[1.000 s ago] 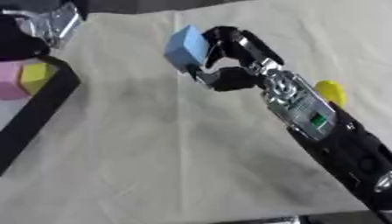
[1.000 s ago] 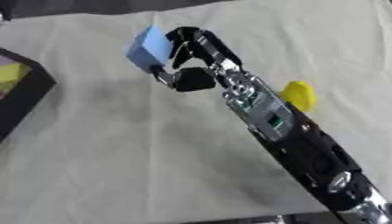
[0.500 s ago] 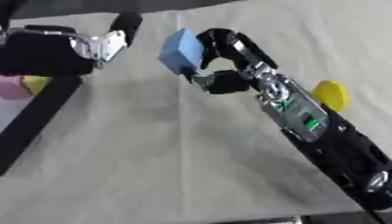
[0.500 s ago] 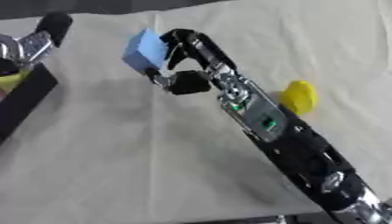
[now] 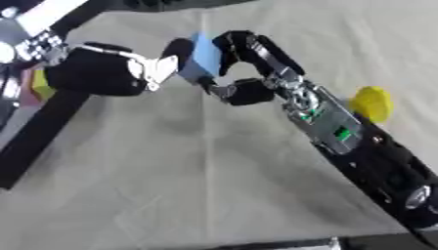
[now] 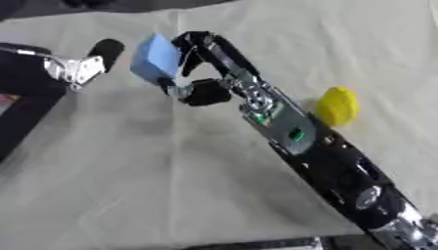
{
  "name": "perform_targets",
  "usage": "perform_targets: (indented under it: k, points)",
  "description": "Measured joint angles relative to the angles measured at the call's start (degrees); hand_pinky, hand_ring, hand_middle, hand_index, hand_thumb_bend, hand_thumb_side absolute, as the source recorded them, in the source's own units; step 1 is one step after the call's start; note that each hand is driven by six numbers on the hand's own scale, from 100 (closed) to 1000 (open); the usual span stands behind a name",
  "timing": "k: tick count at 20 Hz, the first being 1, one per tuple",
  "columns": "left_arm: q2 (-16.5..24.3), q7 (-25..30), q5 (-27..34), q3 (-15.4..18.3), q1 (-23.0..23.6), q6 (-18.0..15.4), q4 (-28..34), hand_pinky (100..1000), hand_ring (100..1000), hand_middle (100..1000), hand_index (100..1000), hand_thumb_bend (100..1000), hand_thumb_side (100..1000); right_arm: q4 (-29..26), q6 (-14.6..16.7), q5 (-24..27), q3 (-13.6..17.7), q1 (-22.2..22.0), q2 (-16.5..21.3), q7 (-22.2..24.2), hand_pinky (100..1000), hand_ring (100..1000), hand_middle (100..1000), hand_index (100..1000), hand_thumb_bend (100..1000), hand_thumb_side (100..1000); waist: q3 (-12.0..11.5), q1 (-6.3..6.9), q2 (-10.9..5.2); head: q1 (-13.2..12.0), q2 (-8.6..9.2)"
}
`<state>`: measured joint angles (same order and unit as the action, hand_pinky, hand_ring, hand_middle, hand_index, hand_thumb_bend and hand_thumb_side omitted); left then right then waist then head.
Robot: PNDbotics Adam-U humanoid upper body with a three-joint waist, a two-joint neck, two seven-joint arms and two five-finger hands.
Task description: Pick up the objects with one hand, pass them to the other hand, and then place them into the box on the other side of the table.
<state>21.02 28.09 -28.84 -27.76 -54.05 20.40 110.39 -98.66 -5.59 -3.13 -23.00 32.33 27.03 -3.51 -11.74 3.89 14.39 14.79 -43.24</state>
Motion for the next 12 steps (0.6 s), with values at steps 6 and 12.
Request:
perform_targets:
  k: [6, 12]
  points:
    - [-1.2, 3.4, -3.0, -0.7, -1.2, -1.8, -2.3, 767, 743, 711, 797, 318, 352, 0.1, 1.1, -0.2, -0.4, 0.0, 0.0, 1.2, 640, 486, 489, 544, 302, 100, -0.2, 0.3, -0.04, -0.1, -0.03]
    - [-1.9, 7.9, -7.8, -1.4, -2.0, -4.2, -5.3, 783, 759, 733, 814, 399, 342, -1.4, 2.2, -0.2, -0.7, -1.0, 0.7, 2.3, 641, 487, 489, 545, 309, 100, -0.3, 0.3, -0.06, -0.3, -0.06]
